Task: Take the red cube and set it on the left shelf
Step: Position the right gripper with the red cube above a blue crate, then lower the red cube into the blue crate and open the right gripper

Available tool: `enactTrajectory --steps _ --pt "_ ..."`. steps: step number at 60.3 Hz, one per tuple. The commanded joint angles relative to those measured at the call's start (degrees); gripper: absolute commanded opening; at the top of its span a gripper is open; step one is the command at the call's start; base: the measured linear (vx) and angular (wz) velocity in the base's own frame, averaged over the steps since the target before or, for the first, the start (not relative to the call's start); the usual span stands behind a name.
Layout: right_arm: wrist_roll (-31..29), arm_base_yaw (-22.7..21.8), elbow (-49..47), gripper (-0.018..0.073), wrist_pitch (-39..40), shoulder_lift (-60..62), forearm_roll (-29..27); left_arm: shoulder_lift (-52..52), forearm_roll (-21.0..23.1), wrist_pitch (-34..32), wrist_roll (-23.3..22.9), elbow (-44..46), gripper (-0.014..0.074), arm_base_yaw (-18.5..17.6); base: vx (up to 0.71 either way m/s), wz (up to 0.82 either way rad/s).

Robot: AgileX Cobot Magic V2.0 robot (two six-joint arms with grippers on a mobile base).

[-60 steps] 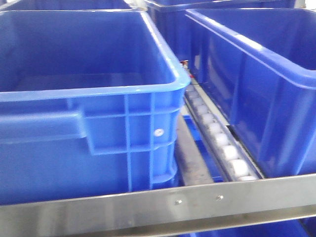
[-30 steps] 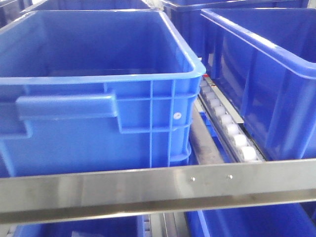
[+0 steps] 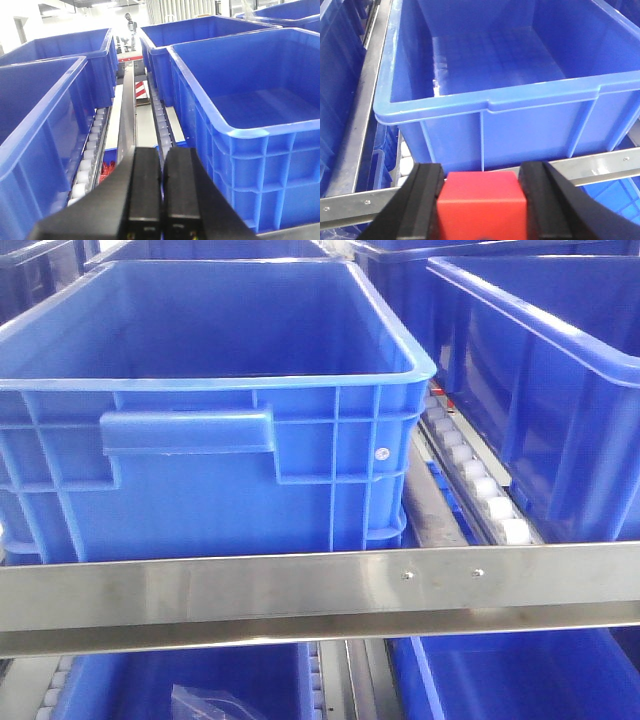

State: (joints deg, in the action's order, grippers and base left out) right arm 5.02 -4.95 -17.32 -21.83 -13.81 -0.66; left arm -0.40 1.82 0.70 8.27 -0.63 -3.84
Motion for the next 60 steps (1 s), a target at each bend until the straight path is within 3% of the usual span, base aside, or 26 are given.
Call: enactTrajectory --steps 1,60 --pt "-0.05 -0.29 -1.64 0.0057 4.84 -0.96 0.66 0.47 0.57 -4.46 0.03 -1.26 0.0106 -0.08 -0.01 -0.07" --pt "-0.05 -0.19 -1.64 0.0057 5.16 -0.96 0.66 0.47 0.57 -4.46 0.03 -1.26 0.0106 -0.08 0.00 0.01"
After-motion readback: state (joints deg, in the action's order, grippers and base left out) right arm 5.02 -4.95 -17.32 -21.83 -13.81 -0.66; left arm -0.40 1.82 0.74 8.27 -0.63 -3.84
